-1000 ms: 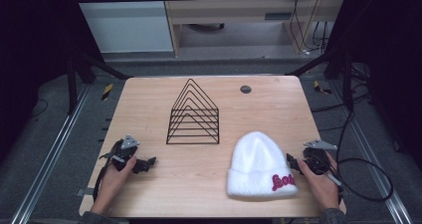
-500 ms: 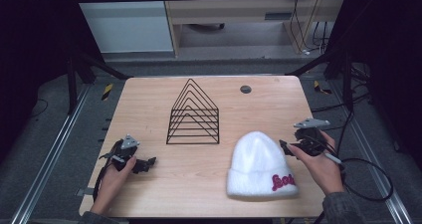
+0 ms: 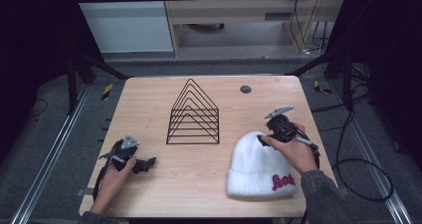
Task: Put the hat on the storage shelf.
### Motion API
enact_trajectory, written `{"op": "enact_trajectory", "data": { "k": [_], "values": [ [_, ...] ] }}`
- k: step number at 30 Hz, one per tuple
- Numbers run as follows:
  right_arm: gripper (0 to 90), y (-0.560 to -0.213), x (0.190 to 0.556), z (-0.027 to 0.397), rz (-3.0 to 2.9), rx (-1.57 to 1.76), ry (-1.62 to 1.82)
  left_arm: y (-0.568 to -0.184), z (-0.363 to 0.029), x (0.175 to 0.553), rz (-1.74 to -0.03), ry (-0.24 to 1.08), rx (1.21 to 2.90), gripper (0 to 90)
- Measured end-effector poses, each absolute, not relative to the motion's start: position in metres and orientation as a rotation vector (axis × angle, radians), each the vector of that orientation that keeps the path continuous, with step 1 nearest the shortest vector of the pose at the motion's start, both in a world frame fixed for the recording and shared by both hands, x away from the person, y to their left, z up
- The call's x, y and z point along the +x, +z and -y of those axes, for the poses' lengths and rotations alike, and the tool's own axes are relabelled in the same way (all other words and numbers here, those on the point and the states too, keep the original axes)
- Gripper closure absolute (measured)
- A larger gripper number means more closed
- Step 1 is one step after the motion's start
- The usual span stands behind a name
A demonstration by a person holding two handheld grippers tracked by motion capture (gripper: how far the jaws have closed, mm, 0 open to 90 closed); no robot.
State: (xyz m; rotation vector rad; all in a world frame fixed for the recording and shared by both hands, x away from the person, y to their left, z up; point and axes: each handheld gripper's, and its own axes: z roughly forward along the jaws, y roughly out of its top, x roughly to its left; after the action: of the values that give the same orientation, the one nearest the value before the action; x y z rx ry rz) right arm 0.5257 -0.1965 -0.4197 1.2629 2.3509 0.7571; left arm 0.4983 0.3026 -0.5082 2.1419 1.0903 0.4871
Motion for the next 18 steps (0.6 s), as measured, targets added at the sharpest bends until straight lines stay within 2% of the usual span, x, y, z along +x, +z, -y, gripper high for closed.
{"op": "enact_trajectory", "data": {
  "k": [7, 18],
  "values": [
    [36.7, -0.439, 0.543, 0.183, -2.403, 1.288, 0.715, -0.508, -0.303, 0.498, -1.091, 0.486, 2.141, 0.0],
    [43.6, -0.459, 0.556, 0.187, -2.416, 1.382, 0.683, -0.508, -0.303, 0.498, -1.091, 0.486, 2.142, 0.0]
  ]
}}
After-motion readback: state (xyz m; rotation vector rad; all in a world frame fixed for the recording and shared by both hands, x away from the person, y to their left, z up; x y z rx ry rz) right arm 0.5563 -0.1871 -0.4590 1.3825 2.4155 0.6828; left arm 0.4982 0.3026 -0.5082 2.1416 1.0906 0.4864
